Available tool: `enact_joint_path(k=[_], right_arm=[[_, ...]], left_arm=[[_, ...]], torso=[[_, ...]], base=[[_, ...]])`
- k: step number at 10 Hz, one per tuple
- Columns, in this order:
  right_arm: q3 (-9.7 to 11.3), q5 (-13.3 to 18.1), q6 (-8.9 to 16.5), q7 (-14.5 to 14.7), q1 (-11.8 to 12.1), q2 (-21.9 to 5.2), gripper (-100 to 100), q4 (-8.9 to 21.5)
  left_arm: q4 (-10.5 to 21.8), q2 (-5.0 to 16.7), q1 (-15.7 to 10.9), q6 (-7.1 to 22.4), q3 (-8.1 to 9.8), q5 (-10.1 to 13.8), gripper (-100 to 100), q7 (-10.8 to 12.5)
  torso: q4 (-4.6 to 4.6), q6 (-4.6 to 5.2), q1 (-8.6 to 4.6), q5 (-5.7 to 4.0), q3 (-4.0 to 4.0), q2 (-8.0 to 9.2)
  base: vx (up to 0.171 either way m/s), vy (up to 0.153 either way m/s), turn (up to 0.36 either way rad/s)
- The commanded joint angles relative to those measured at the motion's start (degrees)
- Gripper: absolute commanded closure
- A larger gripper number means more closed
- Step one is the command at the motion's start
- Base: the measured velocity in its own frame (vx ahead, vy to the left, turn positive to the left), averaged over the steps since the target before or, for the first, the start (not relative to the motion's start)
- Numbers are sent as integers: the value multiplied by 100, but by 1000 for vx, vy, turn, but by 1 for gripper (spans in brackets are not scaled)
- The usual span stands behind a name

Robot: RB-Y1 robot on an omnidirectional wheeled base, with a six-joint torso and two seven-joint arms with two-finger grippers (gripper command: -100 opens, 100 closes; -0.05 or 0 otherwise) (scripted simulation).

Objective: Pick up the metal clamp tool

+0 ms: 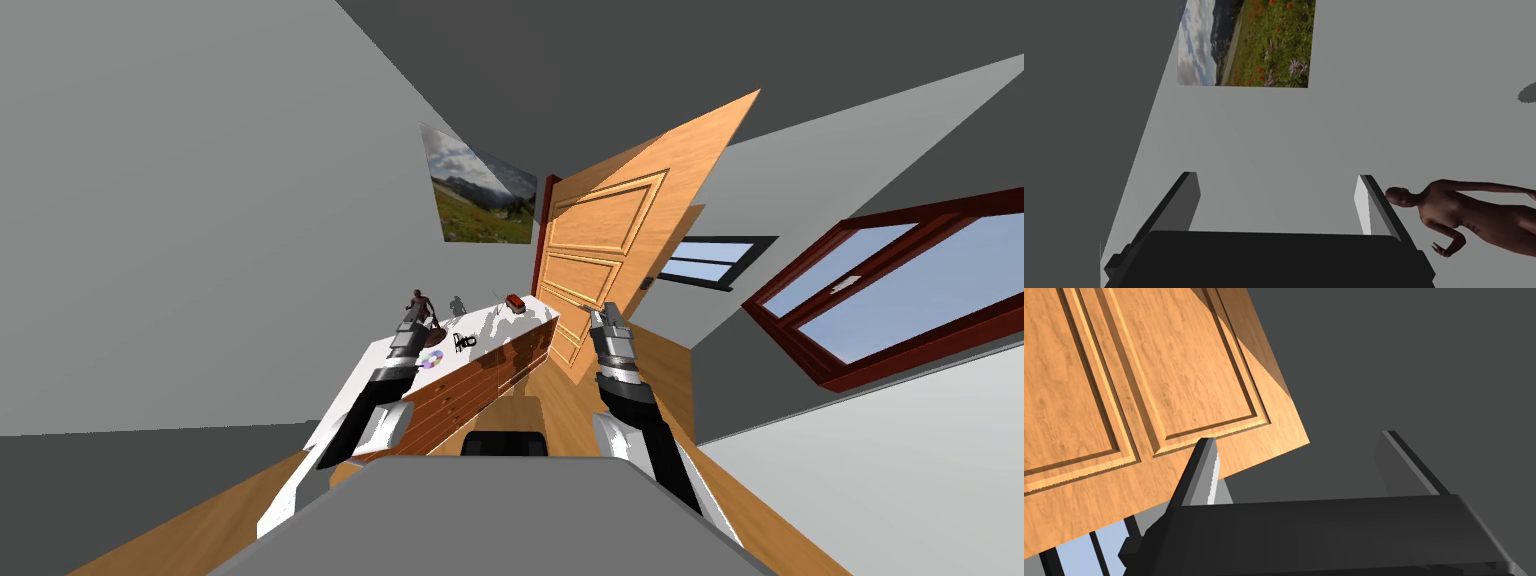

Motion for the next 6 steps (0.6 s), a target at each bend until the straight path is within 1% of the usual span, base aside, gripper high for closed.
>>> enact_joint_path(k=[1, 3, 4, 5, 6], right_arm=[[0, 0, 0, 0, 0, 0, 0, 0], [0, 0, 0, 0, 0, 0, 0, 0], [0, 0, 0, 0, 0, 0, 0, 0], [0, 0, 0, 0, 0, 0, 0, 0], [0, 0, 0, 0, 0, 0, 0, 0]], left_arm=[[28, 46, -55, 220, 38, -1, -100, -33], [219, 241, -209, 630, 214, 21, -100, -104], [219, 241, -209, 714, 214, 21, -100, -104], [324, 339, -294, 952, 313, 35, -100, -142], [324, 339, -294, 989, 313, 35, -100, -142]], torso=[[0, 0, 0, 0, 0, 0], [0, 0, 3, 1, 1, 2], [1, 0, -4, -1, 2, 3], [0, 0, 0, 0, 0, -1], [0, 0, -2, -1, -1, -2]], base=[[-15, -60, 7], [-27, -73, 1], [-12, -71, 4], [-13, -80, -3], [-8, -59, 3]])
